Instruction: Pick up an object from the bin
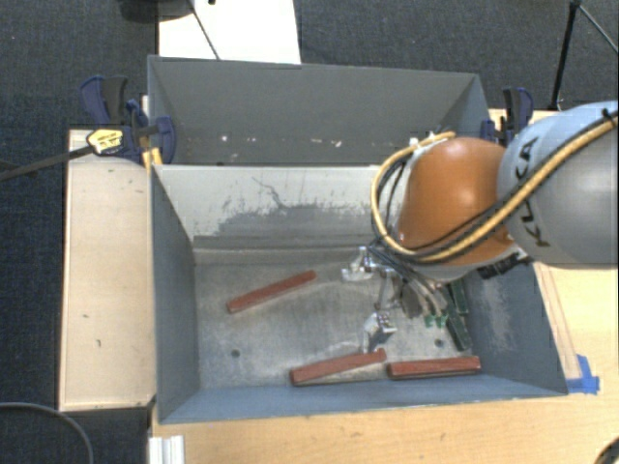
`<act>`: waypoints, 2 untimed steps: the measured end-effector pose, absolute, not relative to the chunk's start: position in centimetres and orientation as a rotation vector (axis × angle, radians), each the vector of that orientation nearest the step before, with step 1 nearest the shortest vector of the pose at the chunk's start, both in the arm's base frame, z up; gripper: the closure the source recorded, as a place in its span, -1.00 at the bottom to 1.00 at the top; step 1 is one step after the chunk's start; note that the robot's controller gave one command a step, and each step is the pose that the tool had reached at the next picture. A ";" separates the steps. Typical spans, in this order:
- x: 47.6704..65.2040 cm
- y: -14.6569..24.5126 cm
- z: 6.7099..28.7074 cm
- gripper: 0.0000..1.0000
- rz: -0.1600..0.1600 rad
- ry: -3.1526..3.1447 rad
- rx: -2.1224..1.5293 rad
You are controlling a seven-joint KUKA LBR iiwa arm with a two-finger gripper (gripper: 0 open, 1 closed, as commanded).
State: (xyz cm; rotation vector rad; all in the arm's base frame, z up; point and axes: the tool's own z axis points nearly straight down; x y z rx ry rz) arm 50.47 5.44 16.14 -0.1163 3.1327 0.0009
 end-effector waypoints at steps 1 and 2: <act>48.2 4.3 15.3 -1.00 0.001 3.123 -0.348; 48.0 1.2 13.2 -1.00 0.001 3.126 -0.301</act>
Offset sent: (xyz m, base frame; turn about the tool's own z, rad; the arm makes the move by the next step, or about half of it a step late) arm -0.0254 -0.0418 -0.0292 -0.1214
